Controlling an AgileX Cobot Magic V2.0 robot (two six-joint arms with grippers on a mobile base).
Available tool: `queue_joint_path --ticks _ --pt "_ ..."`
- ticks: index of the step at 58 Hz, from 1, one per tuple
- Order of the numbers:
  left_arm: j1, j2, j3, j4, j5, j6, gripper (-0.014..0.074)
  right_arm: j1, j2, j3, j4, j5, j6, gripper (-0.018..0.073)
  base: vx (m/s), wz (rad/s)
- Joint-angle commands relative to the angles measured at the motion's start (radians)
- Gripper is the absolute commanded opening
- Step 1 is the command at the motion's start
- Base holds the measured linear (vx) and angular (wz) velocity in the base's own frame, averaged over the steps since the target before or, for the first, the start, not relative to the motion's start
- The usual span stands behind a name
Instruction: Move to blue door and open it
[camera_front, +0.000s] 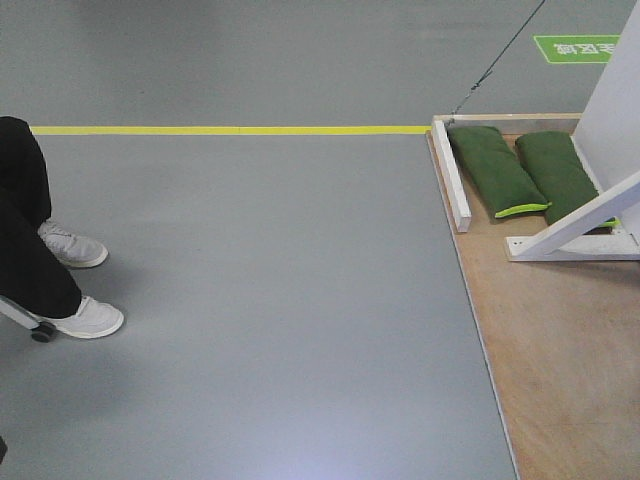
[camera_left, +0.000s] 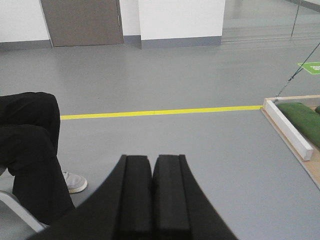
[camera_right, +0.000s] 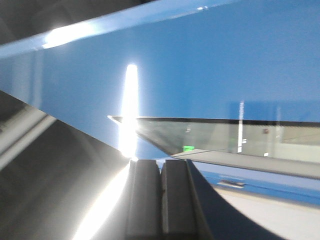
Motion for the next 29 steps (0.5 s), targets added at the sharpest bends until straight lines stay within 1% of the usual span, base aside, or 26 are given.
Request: queue_joint_path --ticks 1,3,8,9,10,26,29 --pt "-0.007 -0.013 -0.026 -0.002 -0.085 -0.007 0.0073 -0.007 0.057 -0.053 -0.121 0.017 -0.007 0.0012 0.00 0.00" --pt "-0.007 -0.013 -0.026 -0.002 -0.085 -0.007 0.0073 -0.007 0.073 -0.064 -0.149 0.016 -0.007 0.0012 0.00 0.00" --pt "-0.007 -0.013 -0.026 -0.002 -0.085 -0.007 0.0073 -0.007 0.104 -0.078 -0.182 -0.013 -0.007 0.0012 0.00 0.00" --pt "-0.007 -0.013 -0.026 -0.002 -0.085 -0.007 0.0073 -0.007 0.108 -0.078 -0.183 -0.027 -0.007 0.0012 0.00 0.00" --pt "-0.007 -0.013 -0.026 -0.002 -0.085 -0.007 0.0073 -0.007 0.115 -0.078 -0.182 -0.069 -0.007 0.0012 0.00 0.00" --pt "-0.007 -0.013 -0.026 -0.002 -0.085 -0.007 0.0073 -0.007 0.157 -0.078 -0.175 -0.314 -0.007 0.0012 0.00 0.00" --pt "-0.007 -0.013 -0.026 -0.002 -0.085 -0.007 0.0073 -0.018 0.173 -0.078 -0.175 -0.354 -0.007 0.0012 0.00 0.00"
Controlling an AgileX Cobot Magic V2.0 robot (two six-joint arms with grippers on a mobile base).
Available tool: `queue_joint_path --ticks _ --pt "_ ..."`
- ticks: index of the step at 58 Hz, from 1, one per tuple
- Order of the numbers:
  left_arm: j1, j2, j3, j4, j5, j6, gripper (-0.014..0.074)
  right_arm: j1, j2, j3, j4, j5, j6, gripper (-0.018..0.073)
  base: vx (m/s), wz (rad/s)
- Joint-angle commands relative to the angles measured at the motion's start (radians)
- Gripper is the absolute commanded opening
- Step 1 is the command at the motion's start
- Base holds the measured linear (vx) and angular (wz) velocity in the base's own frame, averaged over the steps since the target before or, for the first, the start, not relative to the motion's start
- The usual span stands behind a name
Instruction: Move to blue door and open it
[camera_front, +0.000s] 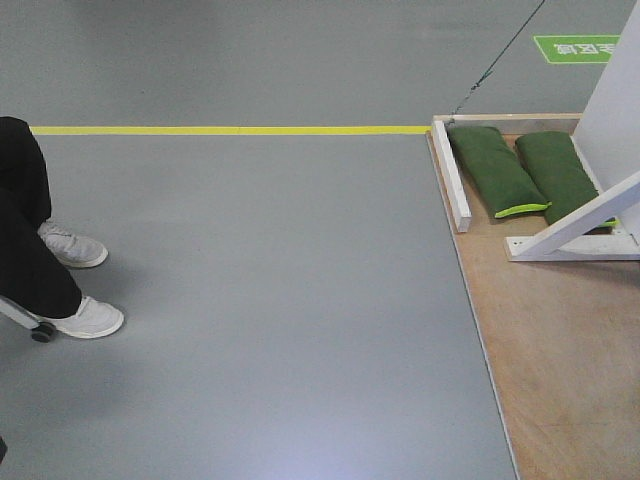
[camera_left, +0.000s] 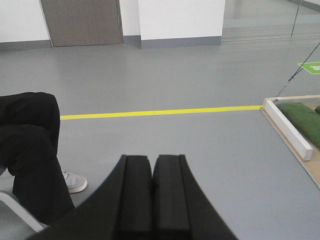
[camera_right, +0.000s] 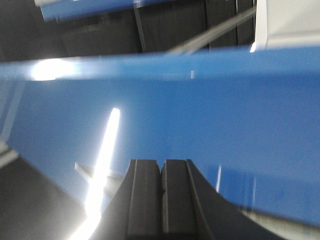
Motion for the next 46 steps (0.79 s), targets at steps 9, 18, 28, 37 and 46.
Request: queue_joint_path --ticks 9,18,28,37,46 --pt "-0.007 -0.013 -0.026 -0.002 -0.085 -0.007 0.0073 -0.182 0.078 -0.031 -0.045 -0.031 -0.006 0.0012 0.00 0.00" --pt "-0.007 -0.013 -0.026 -0.002 -0.085 -0.007 0.0073 -0.388 0.133 -0.031 -0.045 0.138 -0.006 0.0012 0.00 0.00" --pt "-0.007 -0.013 -0.026 -0.002 -0.085 -0.007 0.0073 -0.532 0.195 -0.031 0.009 0.241 -0.006 0.0012 0.00 0.00" --pt "-0.007 -0.013 -0.026 -0.002 -0.085 -0.007 0.0073 -0.661 0.237 -0.033 0.061 0.375 -0.005 0.0012 0.00 0.00" --pt "-0.007 -0.013 -0.026 -0.002 -0.085 -0.007 0.0073 -0.787 0.297 -0.083 0.131 0.554 -0.005 0.0012 0.00 0.00"
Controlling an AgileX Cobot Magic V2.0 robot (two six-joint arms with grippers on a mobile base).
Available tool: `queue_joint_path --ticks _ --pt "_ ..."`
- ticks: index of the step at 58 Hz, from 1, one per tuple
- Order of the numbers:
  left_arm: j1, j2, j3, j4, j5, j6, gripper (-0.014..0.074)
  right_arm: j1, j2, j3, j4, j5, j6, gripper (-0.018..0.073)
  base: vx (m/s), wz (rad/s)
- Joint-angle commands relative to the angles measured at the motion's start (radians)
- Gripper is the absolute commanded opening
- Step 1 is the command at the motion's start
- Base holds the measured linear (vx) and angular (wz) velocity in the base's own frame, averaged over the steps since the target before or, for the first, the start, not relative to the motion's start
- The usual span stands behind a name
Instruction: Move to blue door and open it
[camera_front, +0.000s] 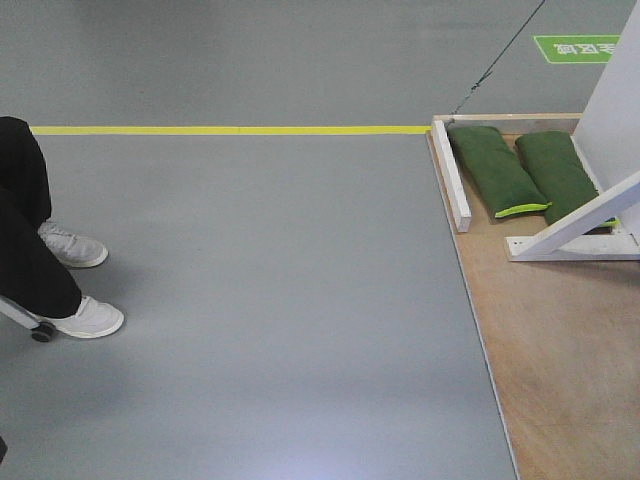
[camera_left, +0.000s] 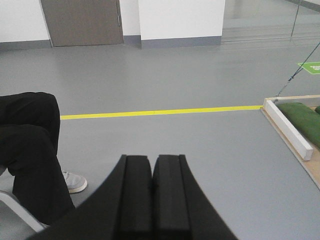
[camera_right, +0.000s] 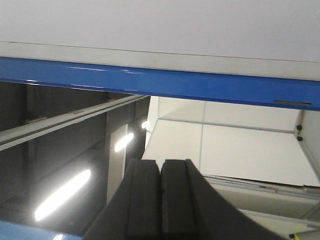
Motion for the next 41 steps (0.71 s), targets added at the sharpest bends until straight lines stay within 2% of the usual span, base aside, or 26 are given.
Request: queue_joint_path --ticks 1,10,22,31,41 --pt "-0.007 -0.013 -0.026 -0.002 -0.085 -0.007 0.0073 -0.069 0.015 -0.069 0.023 0.110 -0.006 0.0012 0.00 0.00" --pt "-0.007 -0.013 -0.026 -0.002 -0.085 -0.007 0.0073 -0.164 0.102 -0.164 0.097 0.297 -0.005 0.0012 0.00 0.00" --pt "-0.007 -0.013 -0.026 -0.002 -0.085 -0.007 0.0073 -0.234 0.230 -0.290 0.197 0.582 -0.005 0.0012 0.00 0.00" --pt "-0.007 -0.013 -0.026 -0.002 -0.085 -0.007 0.0073 -0.267 0.322 -0.369 0.307 0.792 -0.005 0.0012 0.00 0.00" --pt "-0.007 -0.013 -0.026 -0.002 -0.085 -0.007 0.0073 -0.267 0.419 -0.463 0.360 0.893 -0.005 0.0012 0.00 0.00"
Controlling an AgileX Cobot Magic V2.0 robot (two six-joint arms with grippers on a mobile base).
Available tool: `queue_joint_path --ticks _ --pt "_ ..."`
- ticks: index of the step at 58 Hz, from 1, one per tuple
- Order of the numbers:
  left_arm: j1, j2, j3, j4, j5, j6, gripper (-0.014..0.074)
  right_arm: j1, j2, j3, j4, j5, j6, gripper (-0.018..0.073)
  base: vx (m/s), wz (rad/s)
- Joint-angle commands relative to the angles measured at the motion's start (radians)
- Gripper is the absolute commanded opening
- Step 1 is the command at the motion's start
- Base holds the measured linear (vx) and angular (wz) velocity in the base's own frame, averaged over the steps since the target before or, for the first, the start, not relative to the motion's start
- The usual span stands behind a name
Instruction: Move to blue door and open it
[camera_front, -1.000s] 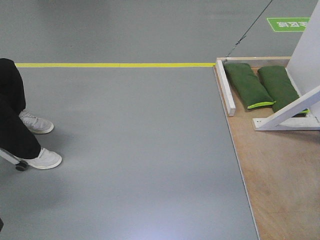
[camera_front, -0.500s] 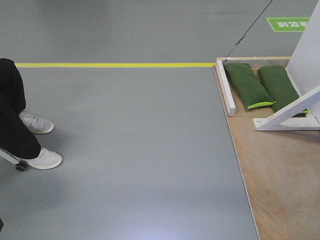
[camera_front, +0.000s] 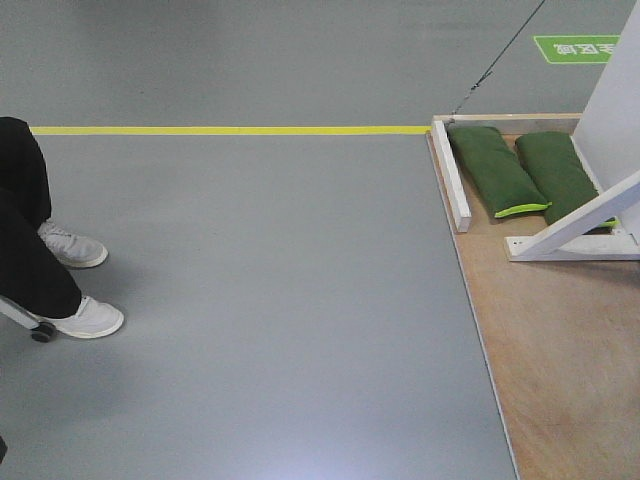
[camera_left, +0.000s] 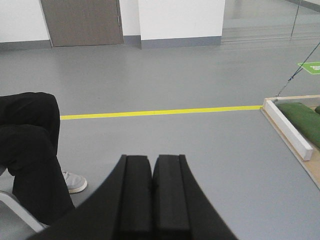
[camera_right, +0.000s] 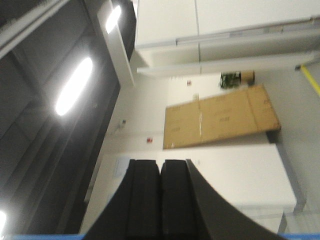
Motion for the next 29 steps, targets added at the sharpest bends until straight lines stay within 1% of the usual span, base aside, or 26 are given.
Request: queue_joint_path --ticks 1,6,18,22,29 --pt "-0.007 -0.013 -0.026 -0.002 -0.085 -0.007 0.0073 -0.008 0.001 -0.082 0.069 0.065 -0.005 0.0012 0.00 0.00" --pt "-0.007 -0.013 -0.026 -0.002 -0.085 -0.007 0.0073 -0.008 0.044 -0.128 0.088 0.095 -0.005 0.0012 0.00 0.00" --pt "-0.007 -0.013 -0.026 -0.002 -0.085 -0.007 0.0073 -0.008 0.127 -0.237 0.088 0.222 -0.004 0.0012 0.00 0.00" --pt "-0.007 -0.013 -0.026 -0.002 -0.085 -0.007 0.0073 -0.008 0.141 -0.261 0.090 0.313 -0.004 0.0012 0.00 0.00" --pt "-0.007 -0.013 -0.026 -0.002 -0.085 -0.007 0.0073 -0.008 0.143 -0.267 0.097 0.526 -0.004 0.0012 0.00 0.00"
